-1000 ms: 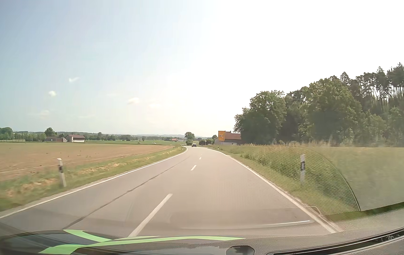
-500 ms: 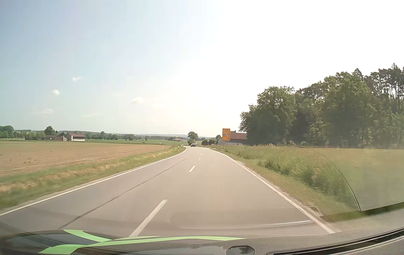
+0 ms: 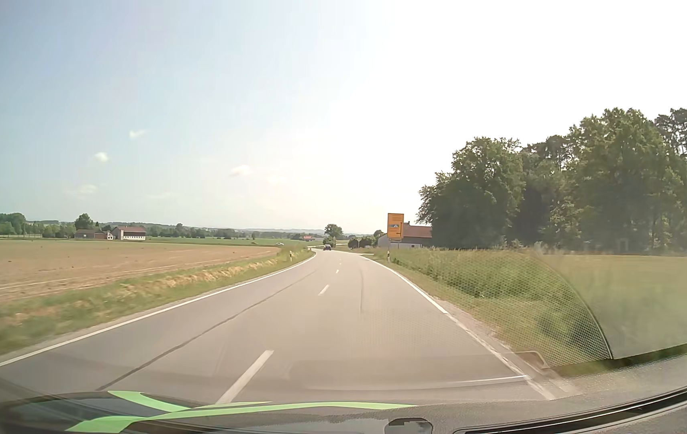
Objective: Follow the waypoints while adhering to traffic rules and regulations
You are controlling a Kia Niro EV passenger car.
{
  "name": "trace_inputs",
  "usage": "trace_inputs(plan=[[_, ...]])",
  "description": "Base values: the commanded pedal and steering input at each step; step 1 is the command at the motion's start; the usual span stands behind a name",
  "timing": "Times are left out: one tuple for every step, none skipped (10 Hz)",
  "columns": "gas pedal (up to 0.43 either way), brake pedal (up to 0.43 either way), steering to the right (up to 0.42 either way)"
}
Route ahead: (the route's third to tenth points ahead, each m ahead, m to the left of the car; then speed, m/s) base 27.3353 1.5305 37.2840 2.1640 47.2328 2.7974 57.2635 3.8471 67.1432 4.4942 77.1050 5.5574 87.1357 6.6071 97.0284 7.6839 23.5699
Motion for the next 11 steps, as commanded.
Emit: trace_inputs(plan=[[0.0,0.0,-0.007],[0.0,0.0,-0.008],[0.0,0.0,-0.007],[0.0,0.0,-0.008],[0.0,0.0,-0.008],[0.0,0.0,-0.008],[0.0,0.0,-0.008],[0.0,0.0,-0.008],[0.0,0.0,-0.01],[0.0,0.0,-0.011],[0.0,0.0,-0.011]])
